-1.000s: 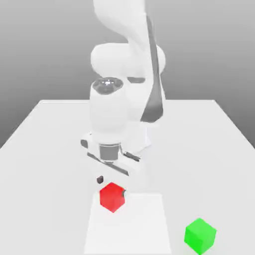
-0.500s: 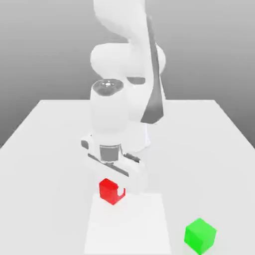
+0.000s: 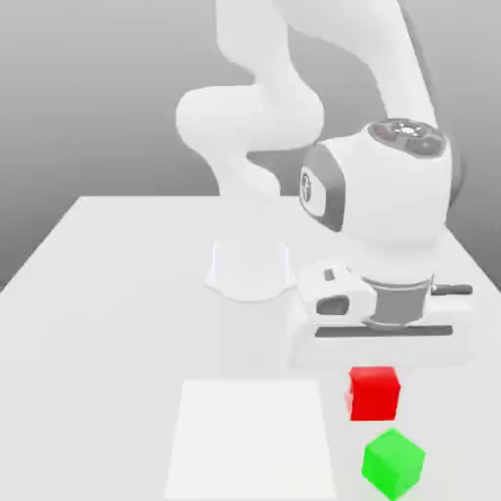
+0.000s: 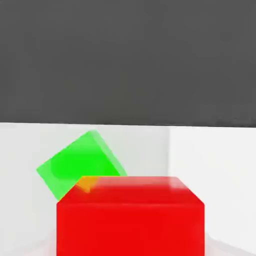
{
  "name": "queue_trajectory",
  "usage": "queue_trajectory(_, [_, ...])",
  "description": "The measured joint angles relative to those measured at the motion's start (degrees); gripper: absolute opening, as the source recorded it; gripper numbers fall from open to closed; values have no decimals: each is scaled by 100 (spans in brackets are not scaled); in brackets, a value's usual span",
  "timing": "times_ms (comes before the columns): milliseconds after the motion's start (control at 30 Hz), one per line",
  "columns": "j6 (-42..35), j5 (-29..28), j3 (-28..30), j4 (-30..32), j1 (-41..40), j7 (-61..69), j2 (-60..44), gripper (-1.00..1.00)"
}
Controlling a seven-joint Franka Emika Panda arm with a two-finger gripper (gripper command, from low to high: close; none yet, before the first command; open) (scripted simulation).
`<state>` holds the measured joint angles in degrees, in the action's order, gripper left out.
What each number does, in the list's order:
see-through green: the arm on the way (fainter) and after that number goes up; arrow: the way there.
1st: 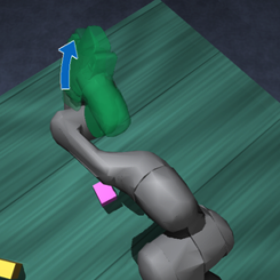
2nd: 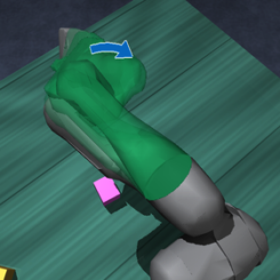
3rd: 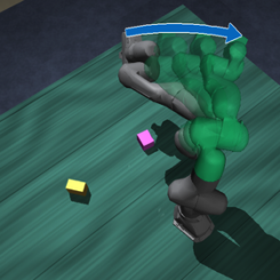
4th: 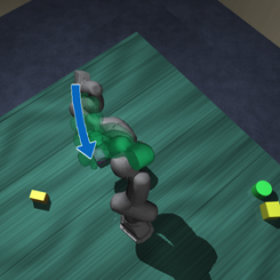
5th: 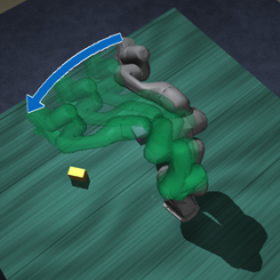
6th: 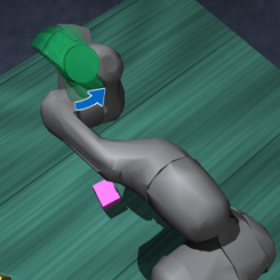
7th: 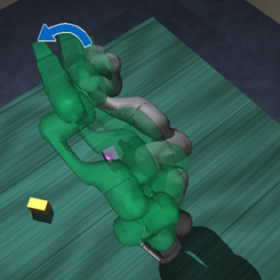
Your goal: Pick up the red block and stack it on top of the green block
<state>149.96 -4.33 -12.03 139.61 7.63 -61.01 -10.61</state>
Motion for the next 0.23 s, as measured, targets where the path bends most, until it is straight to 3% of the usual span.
queue_trajectory(100, [493,-272,143,-82,140,-158,-587,-100])
queue_trajectory(133, [599,-338,163,-92,152,-201,-709,100])
queue_trajectory(233, [599,-338,163,-92,152,-201,-709,100])
